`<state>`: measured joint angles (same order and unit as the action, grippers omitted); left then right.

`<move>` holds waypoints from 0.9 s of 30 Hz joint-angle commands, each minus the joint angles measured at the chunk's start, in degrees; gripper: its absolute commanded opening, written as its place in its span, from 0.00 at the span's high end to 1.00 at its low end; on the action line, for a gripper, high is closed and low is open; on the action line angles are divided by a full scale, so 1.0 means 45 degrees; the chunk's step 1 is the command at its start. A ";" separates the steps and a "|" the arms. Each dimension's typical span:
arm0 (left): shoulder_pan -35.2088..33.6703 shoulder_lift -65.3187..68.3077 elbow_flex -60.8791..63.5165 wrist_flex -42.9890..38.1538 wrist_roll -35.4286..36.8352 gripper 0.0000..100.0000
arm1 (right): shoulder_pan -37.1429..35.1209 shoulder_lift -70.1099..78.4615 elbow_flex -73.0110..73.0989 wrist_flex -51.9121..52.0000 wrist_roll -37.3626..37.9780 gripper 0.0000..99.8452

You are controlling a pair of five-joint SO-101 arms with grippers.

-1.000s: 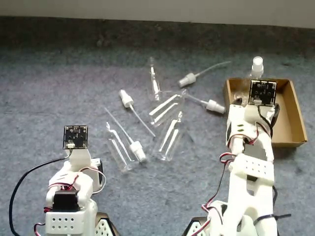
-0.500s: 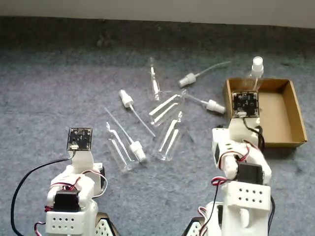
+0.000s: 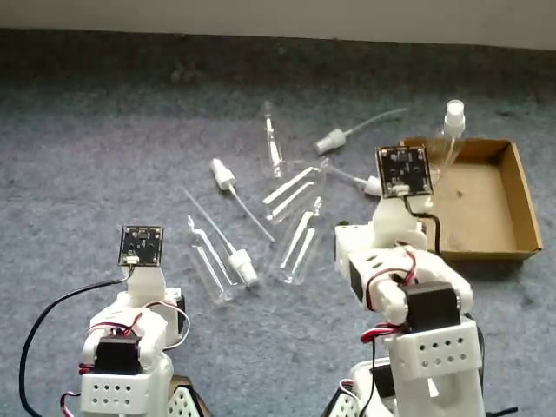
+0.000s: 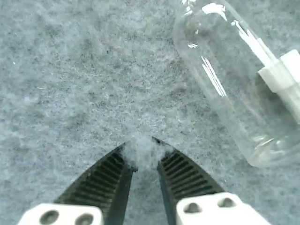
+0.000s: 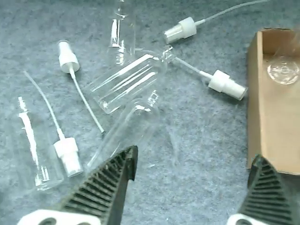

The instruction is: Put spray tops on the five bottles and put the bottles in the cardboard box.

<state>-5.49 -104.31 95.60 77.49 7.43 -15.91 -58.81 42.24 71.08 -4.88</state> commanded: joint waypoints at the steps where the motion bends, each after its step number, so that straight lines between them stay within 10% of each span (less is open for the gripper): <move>1: 0.0244 -0.0088 -0.0205 0.0020 -0.0117 0.99 | -0.1162 0.1709 -0.1631 0.0361 -0.1328 0.67; 13: 0.0244 -0.0088 -0.0186 0.0020 -0.0117 0.99 | -0.2706 0.7668 -0.5460 0.1651 -0.5783 0.67; 27: 0.0244 -0.0088 -0.0186 0.0020 -0.0117 0.99 | -0.2628 1.2943 -0.7980 0.1553 -0.5861 0.67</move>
<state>-5.49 -104.31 95.60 77.49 7.43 -27.34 -2.99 11.38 77.93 -30.73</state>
